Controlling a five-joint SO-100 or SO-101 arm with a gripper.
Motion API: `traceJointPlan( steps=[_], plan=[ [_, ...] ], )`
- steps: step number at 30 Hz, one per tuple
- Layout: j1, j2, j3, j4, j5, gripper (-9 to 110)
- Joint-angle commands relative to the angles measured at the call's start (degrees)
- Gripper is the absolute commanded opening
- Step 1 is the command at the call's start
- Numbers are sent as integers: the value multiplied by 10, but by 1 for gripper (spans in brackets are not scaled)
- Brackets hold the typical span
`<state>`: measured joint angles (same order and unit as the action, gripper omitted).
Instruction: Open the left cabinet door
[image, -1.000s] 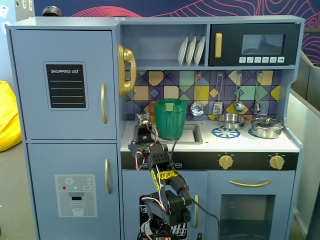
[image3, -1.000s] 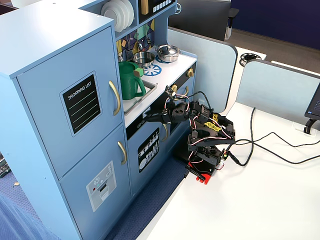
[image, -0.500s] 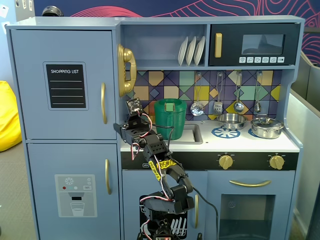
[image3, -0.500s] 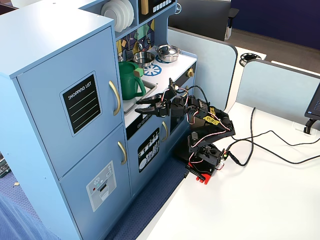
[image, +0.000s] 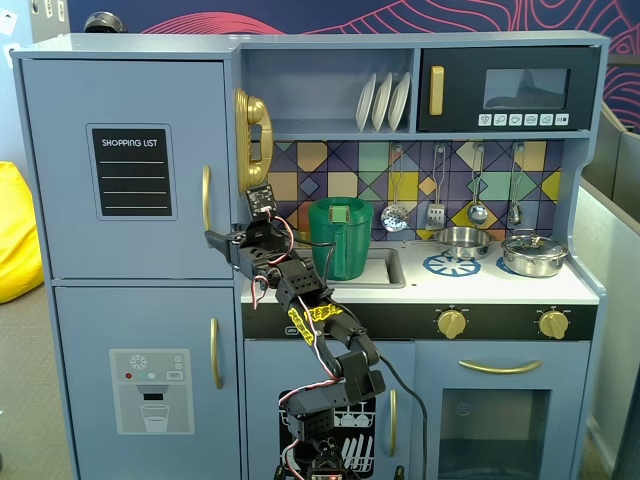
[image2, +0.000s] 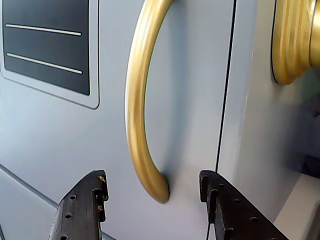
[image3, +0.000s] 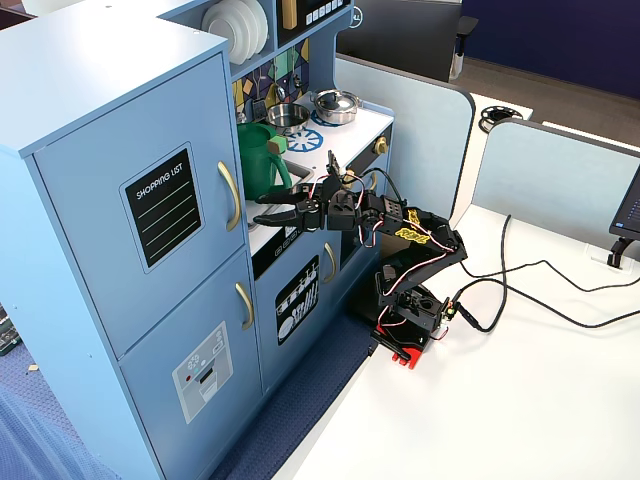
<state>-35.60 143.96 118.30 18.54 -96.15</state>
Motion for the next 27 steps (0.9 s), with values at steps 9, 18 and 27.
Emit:
traceJointPlan(
  steps=[9,18,27],
  plan=[
    [-14,-89,-89,-61,7,16],
    [-58,-146,-118,-83,-9,16],
    [-160,-148,-102,-109,-101,15]
  ],
)
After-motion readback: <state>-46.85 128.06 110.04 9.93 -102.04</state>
